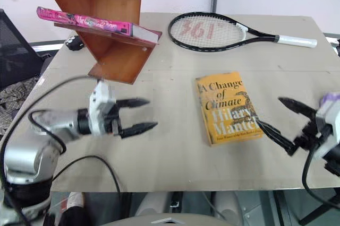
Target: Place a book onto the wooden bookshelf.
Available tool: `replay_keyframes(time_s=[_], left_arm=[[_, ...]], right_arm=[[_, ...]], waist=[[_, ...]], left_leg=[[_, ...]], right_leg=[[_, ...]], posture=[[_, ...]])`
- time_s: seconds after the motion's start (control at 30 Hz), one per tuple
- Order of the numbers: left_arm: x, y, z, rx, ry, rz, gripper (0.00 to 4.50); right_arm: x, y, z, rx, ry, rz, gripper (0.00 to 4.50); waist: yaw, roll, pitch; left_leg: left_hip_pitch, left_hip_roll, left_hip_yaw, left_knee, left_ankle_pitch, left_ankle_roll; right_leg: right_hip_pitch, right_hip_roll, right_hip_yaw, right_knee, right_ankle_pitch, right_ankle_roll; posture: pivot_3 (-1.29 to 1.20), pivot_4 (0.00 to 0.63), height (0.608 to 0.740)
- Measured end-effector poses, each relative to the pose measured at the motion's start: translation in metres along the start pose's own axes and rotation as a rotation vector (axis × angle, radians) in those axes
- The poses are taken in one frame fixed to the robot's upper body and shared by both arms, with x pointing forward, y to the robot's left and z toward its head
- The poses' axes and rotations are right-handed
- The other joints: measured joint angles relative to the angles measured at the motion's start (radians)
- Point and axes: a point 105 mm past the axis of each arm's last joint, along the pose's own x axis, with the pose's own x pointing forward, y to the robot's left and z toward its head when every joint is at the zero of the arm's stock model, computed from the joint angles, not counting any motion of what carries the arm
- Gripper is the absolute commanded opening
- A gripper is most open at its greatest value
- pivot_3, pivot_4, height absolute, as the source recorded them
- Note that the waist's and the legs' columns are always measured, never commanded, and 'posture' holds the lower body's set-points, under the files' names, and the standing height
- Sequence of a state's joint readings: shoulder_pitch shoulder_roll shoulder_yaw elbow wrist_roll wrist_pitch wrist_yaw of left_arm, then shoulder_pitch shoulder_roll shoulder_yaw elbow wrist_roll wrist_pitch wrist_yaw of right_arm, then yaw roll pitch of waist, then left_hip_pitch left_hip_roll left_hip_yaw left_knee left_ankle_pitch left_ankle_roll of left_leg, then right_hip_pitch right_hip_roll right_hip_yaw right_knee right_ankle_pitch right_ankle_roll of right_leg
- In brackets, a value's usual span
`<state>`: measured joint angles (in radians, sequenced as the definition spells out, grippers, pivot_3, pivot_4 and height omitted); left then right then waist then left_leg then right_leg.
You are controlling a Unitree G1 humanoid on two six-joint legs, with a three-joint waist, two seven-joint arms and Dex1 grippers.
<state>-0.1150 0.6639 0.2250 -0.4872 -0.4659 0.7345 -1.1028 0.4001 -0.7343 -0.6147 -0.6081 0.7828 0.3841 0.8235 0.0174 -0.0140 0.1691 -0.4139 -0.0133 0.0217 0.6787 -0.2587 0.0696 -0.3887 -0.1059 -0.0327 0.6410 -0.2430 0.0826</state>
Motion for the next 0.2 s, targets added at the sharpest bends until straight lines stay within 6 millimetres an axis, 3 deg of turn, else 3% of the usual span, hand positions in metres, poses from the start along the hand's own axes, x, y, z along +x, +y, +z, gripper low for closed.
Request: replay_keyframes(time_s=[0.1, 0.2], left_arm=[[-0.018, 0.001, -0.029, -0.049, 0.027, 0.075, 4.48], [-0.023, 0.006, -0.034, -0.067, 0.020, 0.113, 4.48]], right_arm=[[-0.027, -0.004, -0.021, 0.011, 0.102, -0.077, 4.50], [-0.038, -0.008, -0.032, 0.020, 0.153, -0.110, 4.50]], waist=[[0.005, 0.001, -0.001], [0.004, 0.003, -0.002]], left_leg=[[0.000, 0.000, -0.001, 0.000, -0.003, 0.005], [0.001, 0.001, -0.001, 0.000, -0.004, 0.005]], right_leg=[[0.000, -0.004, 0.000, -0.001, -0.002, -0.005], [0.000, -0.005, 0.000, -0.003, 0.000, -0.009]], posture=[[0.00, 0.150, 0.740], [0.00, 0.150, 0.740]])
